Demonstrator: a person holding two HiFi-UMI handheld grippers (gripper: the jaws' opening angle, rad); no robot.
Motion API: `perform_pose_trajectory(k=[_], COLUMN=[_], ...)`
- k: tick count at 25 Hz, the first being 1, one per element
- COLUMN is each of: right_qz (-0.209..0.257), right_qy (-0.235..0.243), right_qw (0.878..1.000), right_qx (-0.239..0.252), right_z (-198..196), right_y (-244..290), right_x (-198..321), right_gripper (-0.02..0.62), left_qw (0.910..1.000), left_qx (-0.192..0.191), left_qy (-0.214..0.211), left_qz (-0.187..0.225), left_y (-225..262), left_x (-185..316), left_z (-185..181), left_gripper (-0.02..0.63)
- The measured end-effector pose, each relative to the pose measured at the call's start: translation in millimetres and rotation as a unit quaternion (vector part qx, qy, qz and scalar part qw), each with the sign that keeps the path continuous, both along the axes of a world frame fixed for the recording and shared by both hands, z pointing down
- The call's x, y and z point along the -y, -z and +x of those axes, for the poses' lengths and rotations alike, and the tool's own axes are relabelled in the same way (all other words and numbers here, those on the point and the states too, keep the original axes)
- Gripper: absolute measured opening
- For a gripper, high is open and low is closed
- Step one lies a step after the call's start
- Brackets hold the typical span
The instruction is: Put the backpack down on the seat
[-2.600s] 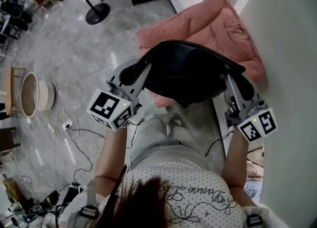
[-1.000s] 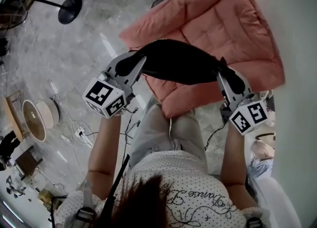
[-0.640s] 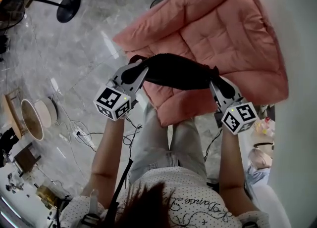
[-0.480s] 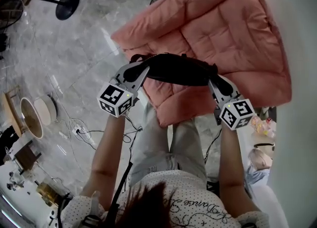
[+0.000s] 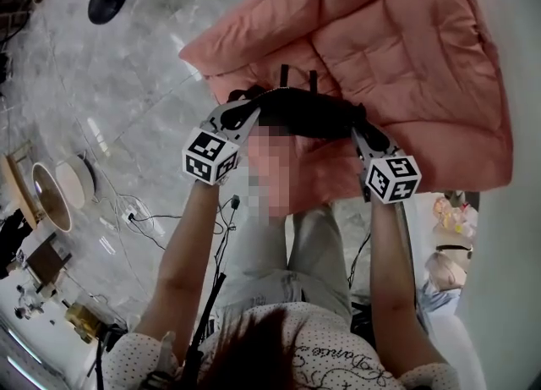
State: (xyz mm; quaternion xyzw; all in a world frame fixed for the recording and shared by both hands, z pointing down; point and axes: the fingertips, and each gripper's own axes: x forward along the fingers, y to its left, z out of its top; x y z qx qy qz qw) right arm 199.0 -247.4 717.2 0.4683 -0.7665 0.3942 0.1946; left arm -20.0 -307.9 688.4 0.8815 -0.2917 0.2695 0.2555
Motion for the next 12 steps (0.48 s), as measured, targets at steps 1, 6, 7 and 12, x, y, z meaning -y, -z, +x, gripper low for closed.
perform_pose_trajectory(k=[1, 6, 7, 12], right_qz=[-0.011, -0.065, -0.072, -0.06], right_qy=[-0.001, 0.006, 0.013, 0.09], right_qw=[1.0, 0.997, 0.997, 0.992], right_qx=[-0.005, -0.031, -0.036, -0.064], right_z=[0, -1, -3, -26], right_y=[-12, -66, -73, -85], right_x=[-4, -30, -34, -44], right_gripper=[0.097, 0.097, 0.097, 0.098], left_qw=[0.9999, 0.997, 0.9956, 0.9915], left_qx=[0.006, 0.04, 0.051, 0.07], left_qy=[-0.003, -0.031, -0.037, -0.036], left_qz=[-0.009, -0.059, -0.069, -0.103], left_y=[-11, -68, -80, -120], left_x=[-4, -32, -39, -65], left_z=[0, -4, -7, -29], left_gripper=[0.029, 0.031, 0.031, 0.028])
